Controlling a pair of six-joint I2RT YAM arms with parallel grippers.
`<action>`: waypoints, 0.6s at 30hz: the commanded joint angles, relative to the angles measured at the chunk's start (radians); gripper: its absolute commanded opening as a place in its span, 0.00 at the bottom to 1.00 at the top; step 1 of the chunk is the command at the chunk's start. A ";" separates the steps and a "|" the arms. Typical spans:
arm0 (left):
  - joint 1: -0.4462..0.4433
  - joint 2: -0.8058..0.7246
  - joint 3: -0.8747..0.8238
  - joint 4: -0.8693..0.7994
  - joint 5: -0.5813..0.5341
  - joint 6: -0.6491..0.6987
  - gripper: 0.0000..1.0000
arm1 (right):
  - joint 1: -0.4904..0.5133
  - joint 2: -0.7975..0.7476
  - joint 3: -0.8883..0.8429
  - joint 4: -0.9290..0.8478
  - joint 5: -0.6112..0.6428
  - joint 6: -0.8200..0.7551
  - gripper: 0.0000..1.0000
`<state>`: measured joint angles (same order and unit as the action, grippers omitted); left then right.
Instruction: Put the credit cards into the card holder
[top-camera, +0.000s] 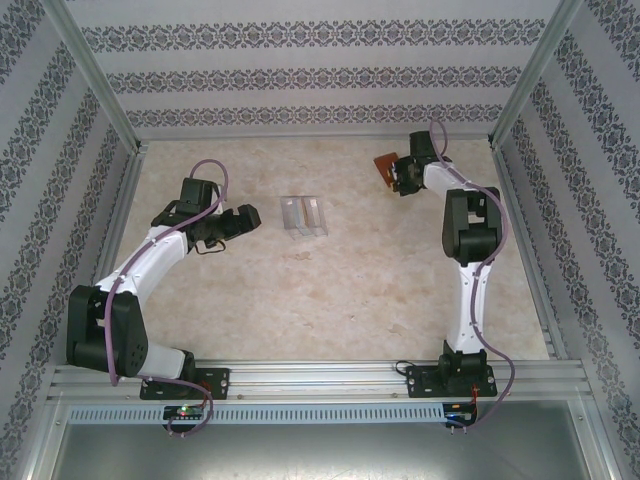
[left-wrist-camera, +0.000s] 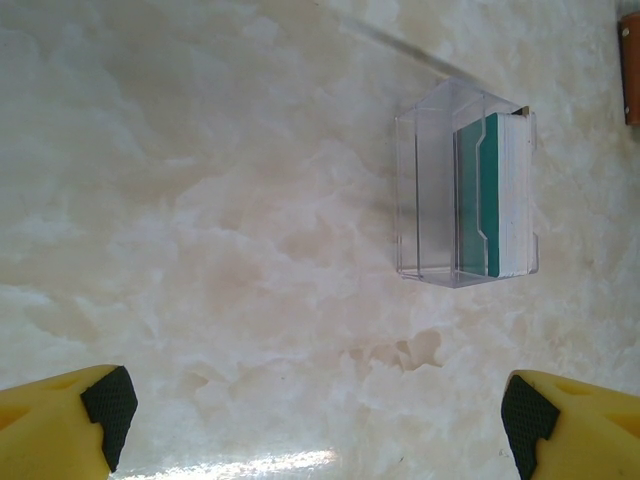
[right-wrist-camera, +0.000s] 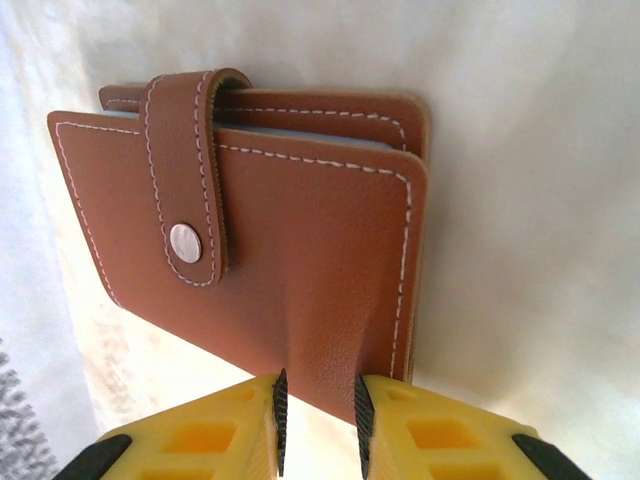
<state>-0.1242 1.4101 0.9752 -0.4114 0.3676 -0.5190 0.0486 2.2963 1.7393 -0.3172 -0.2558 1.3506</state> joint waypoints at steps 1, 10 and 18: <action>-0.004 0.008 -0.006 0.028 0.026 0.011 0.96 | 0.017 -0.097 -0.088 -0.051 -0.002 -0.069 0.29; -0.005 0.000 -0.048 0.070 0.052 -0.006 0.95 | 0.007 -0.228 -0.145 -0.024 0.052 -0.199 0.31; -0.004 -0.037 -0.065 0.061 0.041 -0.011 0.95 | 0.016 -0.044 0.068 -0.066 0.098 -0.219 0.38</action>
<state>-0.1242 1.4067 0.9257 -0.3737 0.4068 -0.5213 0.0589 2.1845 1.7573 -0.3397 -0.2150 1.1645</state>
